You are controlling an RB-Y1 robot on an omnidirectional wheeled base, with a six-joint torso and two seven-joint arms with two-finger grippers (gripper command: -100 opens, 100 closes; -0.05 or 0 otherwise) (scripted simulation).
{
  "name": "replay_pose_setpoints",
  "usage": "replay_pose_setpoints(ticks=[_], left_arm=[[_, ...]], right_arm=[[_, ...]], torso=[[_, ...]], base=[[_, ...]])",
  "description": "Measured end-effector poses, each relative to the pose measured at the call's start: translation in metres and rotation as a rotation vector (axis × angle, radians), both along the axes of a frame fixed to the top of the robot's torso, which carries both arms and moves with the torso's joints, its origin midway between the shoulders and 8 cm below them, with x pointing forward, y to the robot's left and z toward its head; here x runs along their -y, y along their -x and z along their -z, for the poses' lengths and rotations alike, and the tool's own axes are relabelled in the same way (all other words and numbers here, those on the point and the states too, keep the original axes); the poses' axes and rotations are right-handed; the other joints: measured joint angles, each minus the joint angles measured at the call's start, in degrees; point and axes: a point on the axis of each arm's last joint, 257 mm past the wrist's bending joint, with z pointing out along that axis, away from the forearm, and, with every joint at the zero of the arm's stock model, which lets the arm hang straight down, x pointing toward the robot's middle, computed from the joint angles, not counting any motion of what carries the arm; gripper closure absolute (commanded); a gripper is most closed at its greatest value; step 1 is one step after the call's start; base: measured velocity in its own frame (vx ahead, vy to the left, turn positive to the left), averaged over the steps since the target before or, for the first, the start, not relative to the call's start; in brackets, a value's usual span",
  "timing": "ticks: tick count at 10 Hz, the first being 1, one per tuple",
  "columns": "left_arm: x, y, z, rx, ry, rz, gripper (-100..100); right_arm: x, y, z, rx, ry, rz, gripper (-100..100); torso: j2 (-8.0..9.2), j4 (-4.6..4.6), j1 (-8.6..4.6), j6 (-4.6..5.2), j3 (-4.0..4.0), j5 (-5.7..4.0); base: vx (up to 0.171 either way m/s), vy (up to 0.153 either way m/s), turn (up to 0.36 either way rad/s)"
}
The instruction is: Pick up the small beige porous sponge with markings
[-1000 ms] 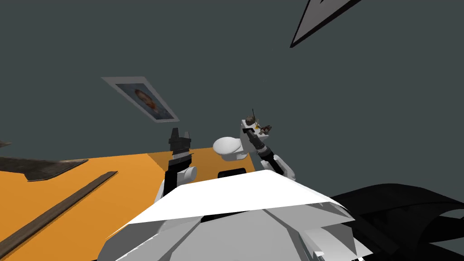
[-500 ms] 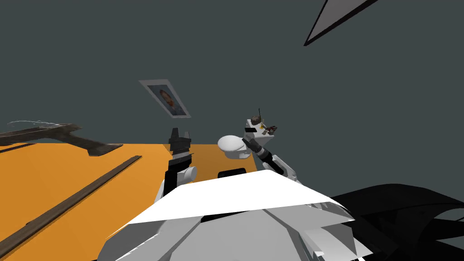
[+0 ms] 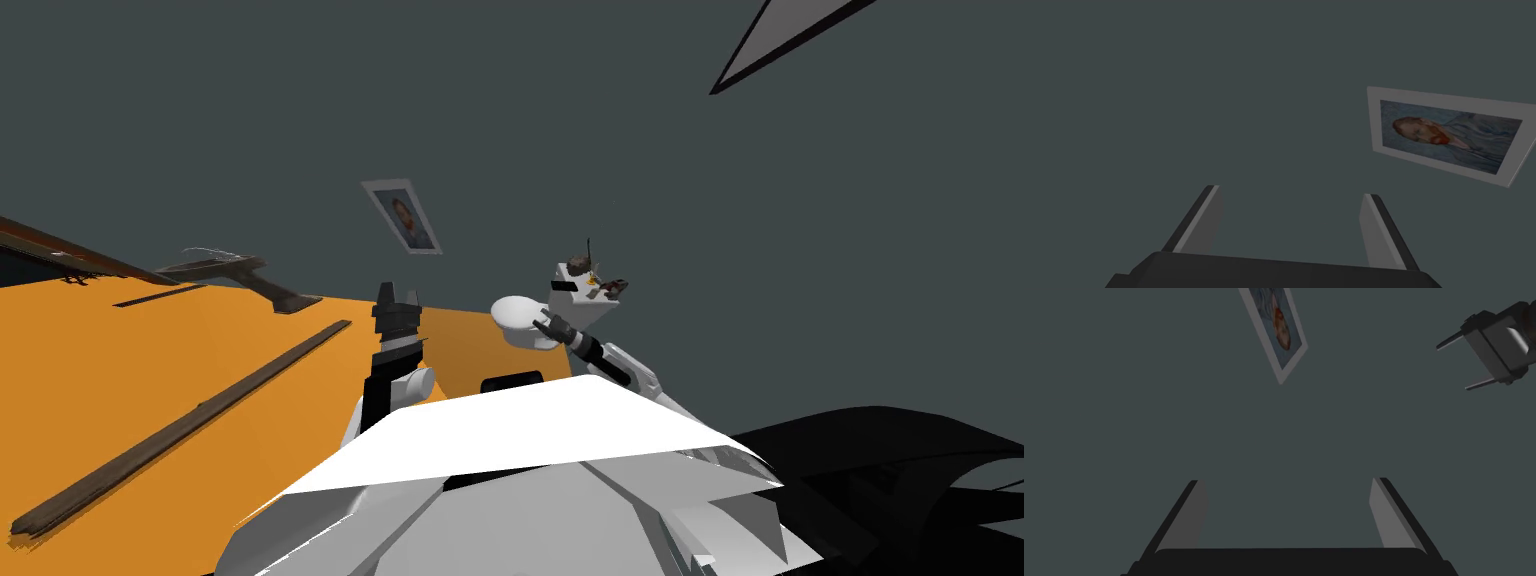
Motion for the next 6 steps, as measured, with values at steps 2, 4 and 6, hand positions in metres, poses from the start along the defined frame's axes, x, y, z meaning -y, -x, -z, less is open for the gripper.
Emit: replay_pose_setpoints(ticks=[2,4,6], left_arm=[[0.000,0.000,0.000,0.000,0.000,0.000,0],[0.000,0.000,0.000,0.000,0.000,0.000,0],[0.000,0.000,0.000,0.000,0.000,0.000,0]], right_arm=[[0.001,0.001,0.024,-0.022,0.070,-0.021,-100],[0.013,0.008,0.053,-0.048,0.163,-0.045,-100],[0.019,0.013,0.081,-0.072,0.263,-0.077,-100]], torso=[[-0.09,-0.03,0.00,-0.06,-0.06,-0.01],[0.04,0.00,-0.01,-0.05,0.01,0.00],[0.01,0.00,0.00,-0.04,0.00,0.00]], base=[[-0.060,0.037,0.224],[-0.090,0.039,0.244],[-0.069,0.043,0.224]])
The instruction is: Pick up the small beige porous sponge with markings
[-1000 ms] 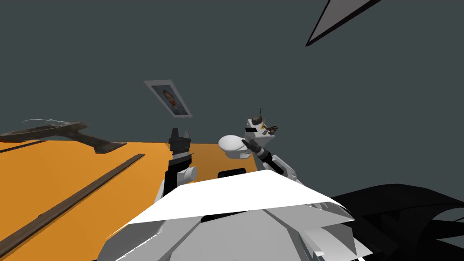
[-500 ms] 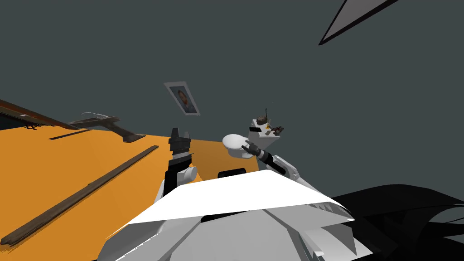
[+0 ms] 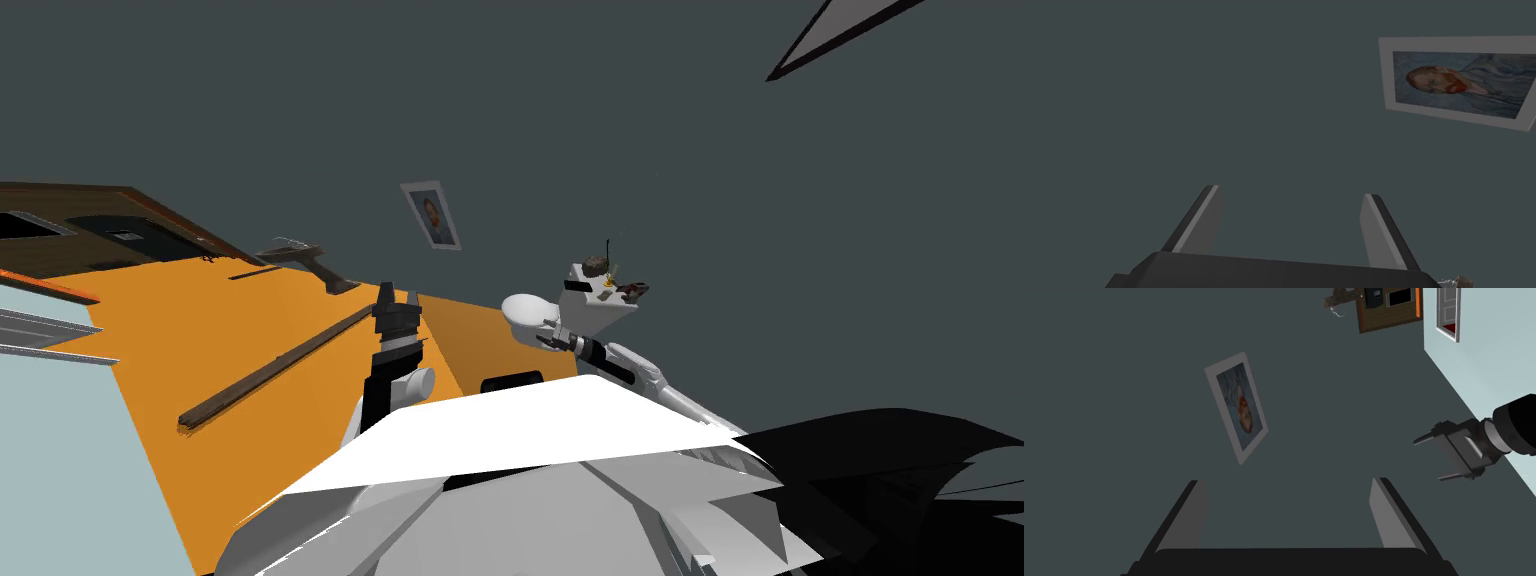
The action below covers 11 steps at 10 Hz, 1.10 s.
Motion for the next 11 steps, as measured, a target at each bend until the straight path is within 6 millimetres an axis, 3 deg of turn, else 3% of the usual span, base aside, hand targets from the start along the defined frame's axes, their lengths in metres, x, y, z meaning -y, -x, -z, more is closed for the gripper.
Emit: replay_pose_setpoints(ticks=[4,11], left_arm=[[0.000,0.000,0.000,0.000,0.000,0.000,0],[0.000,0.000,0.000,0.000,0.000,0.000,0]], right_arm=[[0.039,0.018,0.059,-0.056,0.208,-0.055,-100],[0.145,0.054,0.131,-0.155,0.575,-0.138,-100]], torso=[[-0.07,-0.01,-0.02,0.02,-0.04,-0.01],[-0.29,-0.06,-0.06,0.09,-0.16,0.01]], base=[[-0.059,0.044,0.214],[-0.001,0.055,0.186]])
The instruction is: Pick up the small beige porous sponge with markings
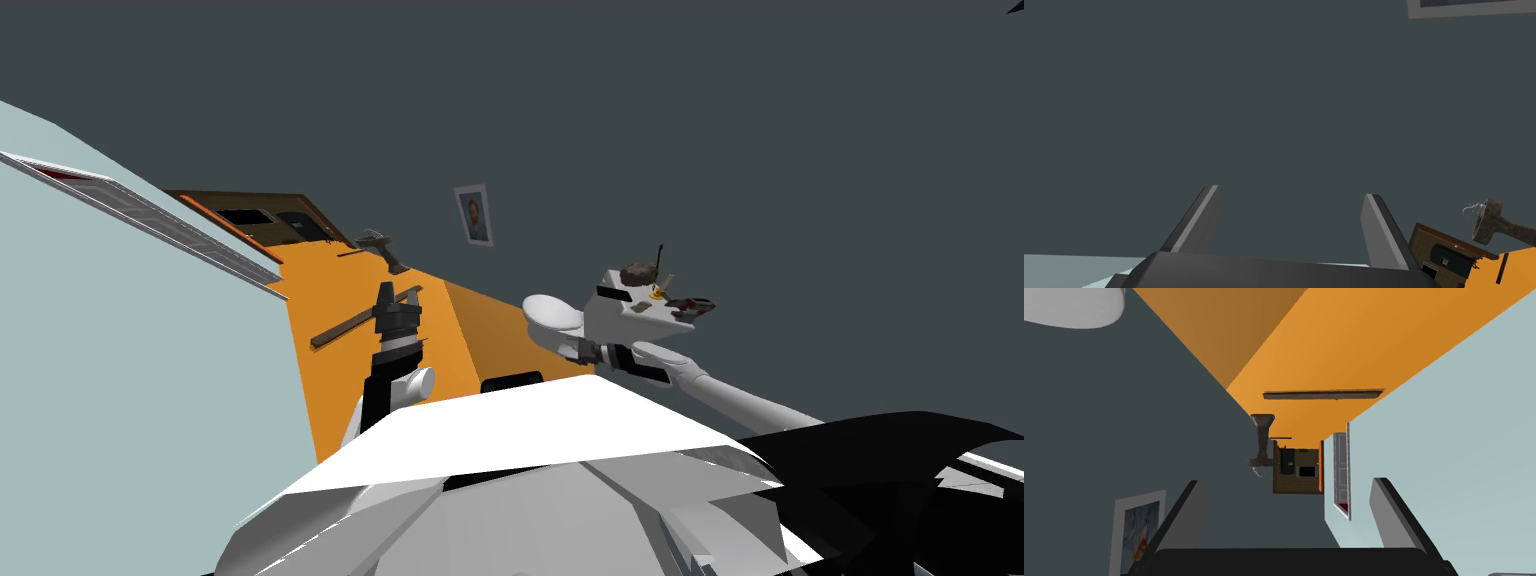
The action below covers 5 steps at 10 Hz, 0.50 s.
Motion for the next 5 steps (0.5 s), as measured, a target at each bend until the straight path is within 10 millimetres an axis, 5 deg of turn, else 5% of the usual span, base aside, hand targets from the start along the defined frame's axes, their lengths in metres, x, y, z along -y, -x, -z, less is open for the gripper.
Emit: replay_pose_setpoints(ticks=[2,5], left_arm=[[0.000,0.000,0.000,0.000,0.000,0.000,0],[0.000,0.000,0.000,0.000,0.000,0.000,0]], right_arm=[[0.041,0.006,0.011,-0.027,0.109,-0.017,-100],[0.051,0.009,0.016,-0.037,0.137,-0.015,-100]], torso=[[0.01,0.00,-0.03,-0.02,0.00,-0.02],[0.06,0.02,-0.23,0.02,0.03,-0.07]], base=[[0.002,0.021,0.100],[-0.003,-0.017,-0.015]])
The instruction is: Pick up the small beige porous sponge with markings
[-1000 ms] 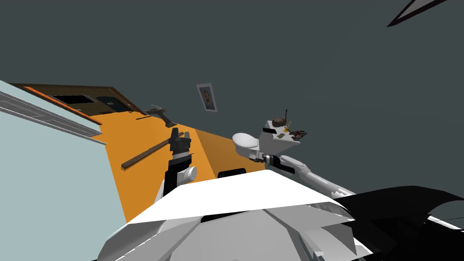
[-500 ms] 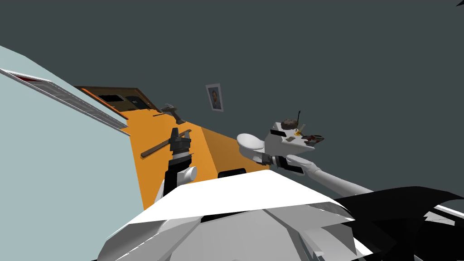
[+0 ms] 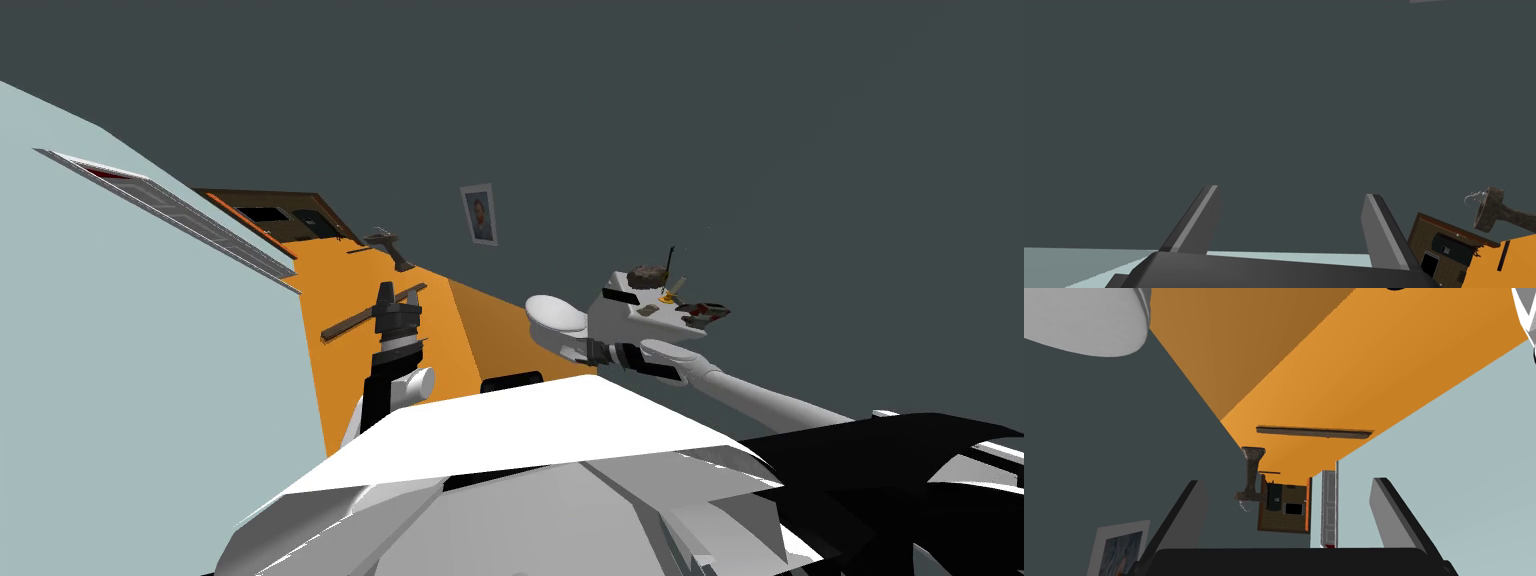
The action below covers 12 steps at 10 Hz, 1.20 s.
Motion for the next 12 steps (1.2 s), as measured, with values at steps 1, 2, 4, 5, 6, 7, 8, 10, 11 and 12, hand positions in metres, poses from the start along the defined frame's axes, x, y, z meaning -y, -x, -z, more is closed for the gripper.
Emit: replay_pose_setpoints(ticks=[1,2,4,5,6,7,8,10,11,12], left_arm=[[0.000,0.000,0.000,0.000,0.000,0.000,0],[0.000,0.000,0.000,0.000,0.000,0.000,0],[0.000,0.000,0.000,0.000,0.000,0.000,0],[0.000,0.000,0.000,0.000,0.000,0.000,0],[0.000,0.000,0.000,0.000,0.000,0.000,0],[0.000,0.000,0.000,0.000,0.000,0.000,0],[0.000,0.000,0.000,0.000,0.000,0.000,0],[0.000,0.000,0.000,0.000,0.000,0.000,0],[0.000,0.000,0.000,0.000,0.000,0.000,0],[0.000,0.000,0.000,0.000,0.000,0.000,0]], right_arm=[[0.000,0.000,0.000,0.000,0.001,0.000,-100],[0.000,0.000,0.000,0.000,0.001,0.001,-100],[0.000,0.000,0.000,0.000,0.001,0.000,-100],[0.000,0.000,0.000,0.000,0.001,0.001,-100],[0.006,0.001,0.001,-0.005,0.025,-0.008,-100],[0.015,0.004,0.001,-0.011,0.055,-0.016,-100],[0.025,0.007,0.000,-0.017,0.087,-0.026,-100],[0.050,0.015,0.003,-0.031,0.163,-0.050,-100],[0.063,0.019,0.004,-0.039,0.206,-0.067,-100],[0.073,0.025,0.003,-0.047,0.248,-0.085,-100]], torso=[[0.00,0.00,0.01,-0.01,0.00,0.00],[-0.02,0.00,0.09,-0.02,-0.01,0.01],[-0.01,0.00,0.02,0.00,0.00,0.00],[-0.02,0.00,0.10,-0.02,-0.01,0.02],[-0.05,-0.01,0.09,0.00,-0.03,0.03],[-0.04,-0.01,0.10,0.00,-0.02,0.03],[-0.02,0.00,0.10,0.00,-0.01,0.03],[-0.03,-0.01,0.10,0.00,-0.02,0.02],[-0.04,-0.01,0.10,0.00,-0.02,0.03],[-0.04,-0.01,0.10,0.00,-0.02,0.03]], base=[[0.001,0.010,0.046],[-0.002,-0.011,-0.006],[0.000,-0.002,0.000],[0.014,0.006,-0.004],[0.006,0.007,-0.057],[0.003,0.009,-0.037],[0.006,0.008,-0.035],[0.007,0.010,-0.044],[0.011,0.008,-0.047],[0.008,0.005,-0.019]])
